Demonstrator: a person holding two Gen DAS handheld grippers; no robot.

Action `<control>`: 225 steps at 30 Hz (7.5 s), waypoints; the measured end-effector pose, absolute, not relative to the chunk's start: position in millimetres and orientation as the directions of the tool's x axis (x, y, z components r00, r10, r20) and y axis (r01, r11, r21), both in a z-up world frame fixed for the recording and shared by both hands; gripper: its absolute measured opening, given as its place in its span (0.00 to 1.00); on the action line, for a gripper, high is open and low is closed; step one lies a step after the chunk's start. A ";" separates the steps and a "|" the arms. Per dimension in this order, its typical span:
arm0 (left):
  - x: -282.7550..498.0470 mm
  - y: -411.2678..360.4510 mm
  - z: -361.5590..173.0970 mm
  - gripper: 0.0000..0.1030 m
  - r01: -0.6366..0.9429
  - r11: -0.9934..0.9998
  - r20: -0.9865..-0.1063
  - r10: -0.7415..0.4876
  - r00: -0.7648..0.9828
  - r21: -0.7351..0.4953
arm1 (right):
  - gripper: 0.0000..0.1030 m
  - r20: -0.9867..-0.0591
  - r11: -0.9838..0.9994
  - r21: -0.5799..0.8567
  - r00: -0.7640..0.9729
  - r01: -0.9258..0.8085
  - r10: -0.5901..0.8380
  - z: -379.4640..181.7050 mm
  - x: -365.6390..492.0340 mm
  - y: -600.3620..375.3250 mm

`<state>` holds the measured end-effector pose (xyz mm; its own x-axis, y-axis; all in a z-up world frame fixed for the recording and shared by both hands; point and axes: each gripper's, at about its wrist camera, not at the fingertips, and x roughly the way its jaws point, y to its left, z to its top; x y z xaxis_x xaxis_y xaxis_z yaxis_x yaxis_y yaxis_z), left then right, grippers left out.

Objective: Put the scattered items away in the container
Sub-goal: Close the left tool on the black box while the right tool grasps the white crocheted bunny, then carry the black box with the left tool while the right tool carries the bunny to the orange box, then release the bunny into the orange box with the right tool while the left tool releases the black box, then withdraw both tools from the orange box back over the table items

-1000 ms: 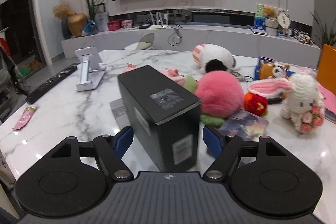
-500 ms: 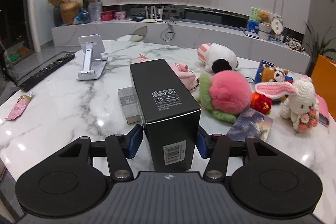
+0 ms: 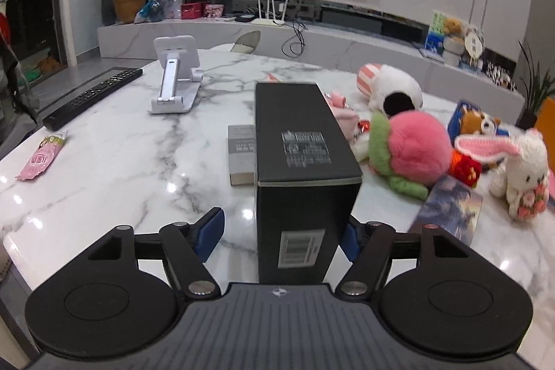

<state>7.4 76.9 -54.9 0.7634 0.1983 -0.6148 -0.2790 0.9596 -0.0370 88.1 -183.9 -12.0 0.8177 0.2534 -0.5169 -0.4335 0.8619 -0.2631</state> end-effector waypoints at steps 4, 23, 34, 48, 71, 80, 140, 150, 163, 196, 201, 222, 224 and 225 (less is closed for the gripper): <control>11.4 80.6 -57.8 0.76 -0.302 0.952 -0.625 0.210 0.752 -0.043 | 0.93 -0.543 0.832 -0.293 0.798 -0.471 0.261 -30.5 105.7 -173.4; 25.7 80.1 -68.4 0.49 -0.337 0.942 -0.660 0.264 0.704 0.017 | 0.54 -0.543 0.678 -0.557 0.828 -0.480 0.140 -70.1 127.5 -146.1; 6.2 64.5 -36.9 0.49 -0.295 0.953 -0.580 0.280 0.765 0.072 | 0.54 -0.511 0.799 -0.422 0.840 -0.428 0.180 -14.4 109.8 -184.2; 12.5 35.8 94.0 0.49 -0.185 0.982 -0.478 0.178 0.860 0.032 | 0.53 -0.453 0.914 -0.164 0.851 -0.372 0.265 118.1 77.3 -270.7; 78.9 -145.5 186.7 0.49 0.202 0.975 -0.337 -0.159 0.928 0.097 | 0.53 -0.304 0.990 0.020 0.943 -0.138 0.138 212.7 78.1 -414.0; 122.4 -220.0 174.8 0.49 0.351 0.933 -0.377 -0.299 0.877 0.078 | 0.53 -0.377 0.995 0.086 0.923 -0.045 0.075 182.1 98.5 -459.0; 194.4 -344.3 11.2 0.49 0.612 0.791 -0.795 -0.375 0.477 -0.006 | 0.53 -0.776 0.999 0.044 0.631 0.030 0.016 35.4 192.8 -520.2; 183.2 -343.0 5.9 0.49 0.622 0.783 -0.806 -0.367 0.464 0.002 | 0.55 -0.773 0.999 0.044 0.634 0.016 0.024 38.5 187.2 -518.5; 186.7 -341.3 16.0 0.73 0.586 0.810 -0.799 -0.344 0.493 0.012 | 0.66 -0.759 0.998 0.043 0.651 0.037 0.008 43.4 185.0 -518.8; 179.1 -259.5 63.9 0.73 0.492 0.870 -0.728 -0.355 0.586 -0.029 | 0.68 -0.713 0.999 -0.008 0.701 -0.031 0.016 83.1 179.8 -456.2; 178.4 -226.9 70.3 0.73 0.450 0.892 -0.722 -0.332 0.607 -0.031 | 0.69 -0.703 0.997 -0.030 0.710 -0.077 0.034 91.3 181.7 -426.7; 173.6 -52.0 54.5 0.73 0.140 0.990 -0.745 -0.118 0.657 -0.034 | 0.72 -0.738 0.943 -0.082 0.655 -0.324 0.161 76.6 200.7 -302.2; 171.9 -34.3 44.8 0.73 0.109 0.993 -0.758 -0.099 0.644 -0.037 | 0.72 -0.743 0.935 -0.079 0.645 -0.347 0.177 73.1 201.8 -291.5; 171.3 -26.9 40.1 0.73 0.097 0.995 -0.765 -0.092 0.638 -0.039 | 0.72 -0.747 0.930 -0.077 0.639 -0.359 0.185 71.0 202.1 -286.0</control>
